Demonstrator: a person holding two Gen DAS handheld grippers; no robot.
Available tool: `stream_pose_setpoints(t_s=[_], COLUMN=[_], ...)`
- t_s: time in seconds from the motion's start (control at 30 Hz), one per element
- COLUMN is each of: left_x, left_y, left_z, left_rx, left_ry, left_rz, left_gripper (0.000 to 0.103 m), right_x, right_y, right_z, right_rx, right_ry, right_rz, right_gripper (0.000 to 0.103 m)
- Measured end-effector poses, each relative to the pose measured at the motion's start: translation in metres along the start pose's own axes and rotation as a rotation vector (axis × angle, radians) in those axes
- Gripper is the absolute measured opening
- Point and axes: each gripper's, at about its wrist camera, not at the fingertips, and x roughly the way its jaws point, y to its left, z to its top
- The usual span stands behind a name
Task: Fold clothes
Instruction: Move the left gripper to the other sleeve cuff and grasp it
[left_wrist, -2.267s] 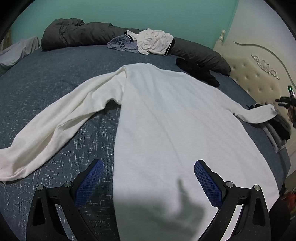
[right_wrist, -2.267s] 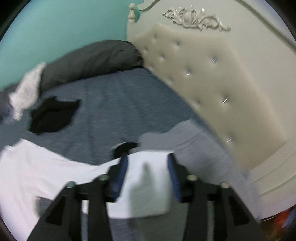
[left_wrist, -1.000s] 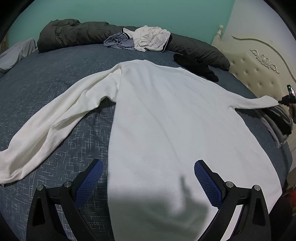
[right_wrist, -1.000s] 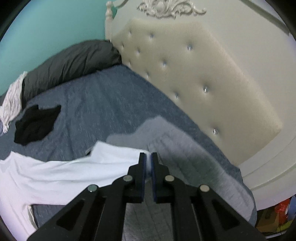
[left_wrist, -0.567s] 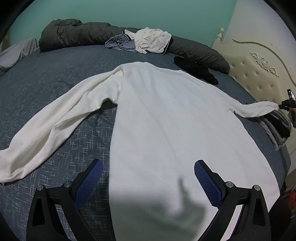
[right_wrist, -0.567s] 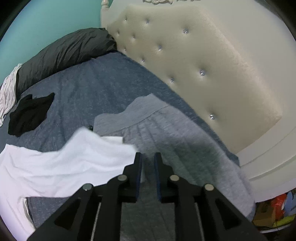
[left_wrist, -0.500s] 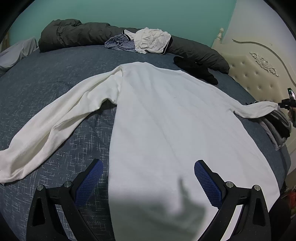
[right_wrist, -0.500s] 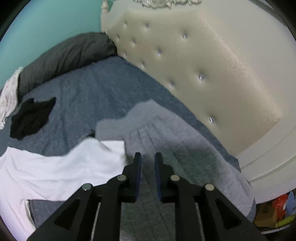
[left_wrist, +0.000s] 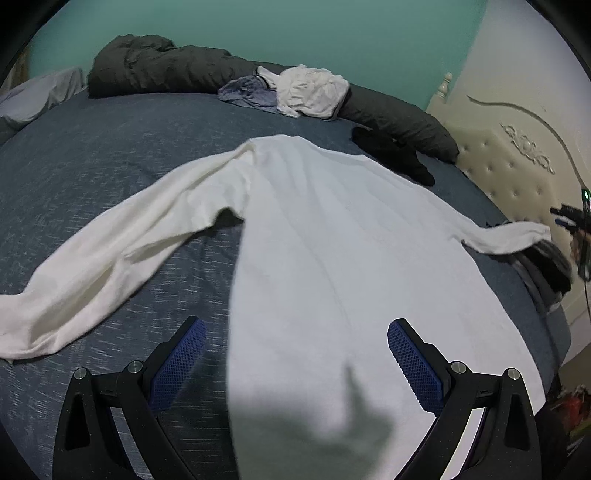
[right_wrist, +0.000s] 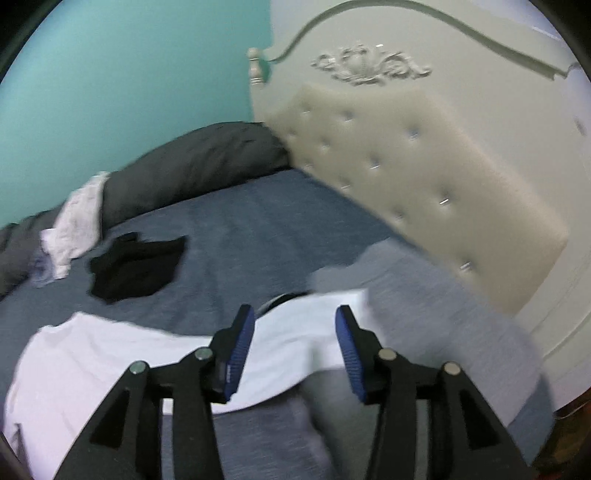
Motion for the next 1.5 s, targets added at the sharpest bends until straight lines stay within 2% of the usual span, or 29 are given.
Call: stream_pose_setpoints(t_s=[0.17, 0.27, 0.43, 0.63, 0.77, 0.87, 0.93, 1.13, 1.2, 1.33, 1.43, 1.5], left_x=[-0.015, -0.027, -0.054, -0.084, -0.089, -0.087, -0.086, -0.085, -0.081, -0.075, -0.071, -0.070], left_y=[0.028, 0.047, 0.090, 0.147, 0.176, 0.195, 0.204, 0.230, 0.232, 0.228, 0.223, 0.218], left_z=[0.011, 0.019, 0.033, 0.042, 0.038, 0.030, 0.025, 0.011, 0.009, 0.010, 0.009, 0.008], left_rx=[-0.110, -0.128, -0.112, -0.130, -0.131, -0.142, -0.156, -0.221, -0.224, -0.214, -0.191, -0.165], left_ry=[-0.003, 0.008, 0.039, 0.057, 0.098, 0.124, 0.133, 0.152, 0.163, 0.173, 0.185, 0.191], left_rz=[-0.012, 0.031, 0.149, 0.249, 0.301, 0.331, 0.341, 0.362, 0.349, 0.333, 0.315, 0.310], left_gripper=[0.101, 0.101, 0.101, 0.101, 0.101, 0.101, 0.101, 0.098, 0.084, 0.078, 0.060, 0.040], right_x=[-0.004, -0.004, -0.009, -0.021, -0.028, -0.024, -0.018, -0.016, -0.016, -0.017, -0.016, -0.015], right_y=[0.053, 0.098, 0.167, 0.238, 0.256, 0.261, 0.261, 0.247, 0.247, 0.243, 0.244, 0.242], right_z=[-0.048, -0.092, -0.162, -0.233, -0.261, -0.279, -0.284, -0.287, -0.287, -0.291, -0.294, -0.296], right_rx=[0.042, 0.092, 0.161, 0.170, 0.163, 0.154, 0.157, 0.197, 0.196, 0.194, 0.187, 0.197], right_ry=[0.026, 0.064, 0.136, 0.205, 0.180, 0.187, 0.207, 0.188, 0.175, 0.177, 0.171, 0.174], right_rz=[0.168, 0.293, 0.470, 0.617, 0.643, 0.629, 0.629, 0.620, 0.610, 0.610, 0.609, 0.606], right_gripper=[0.050, 0.051, 0.051, 0.057, 0.057, 0.058, 0.058, 0.058, 0.059, 0.059, 0.060, 0.060])
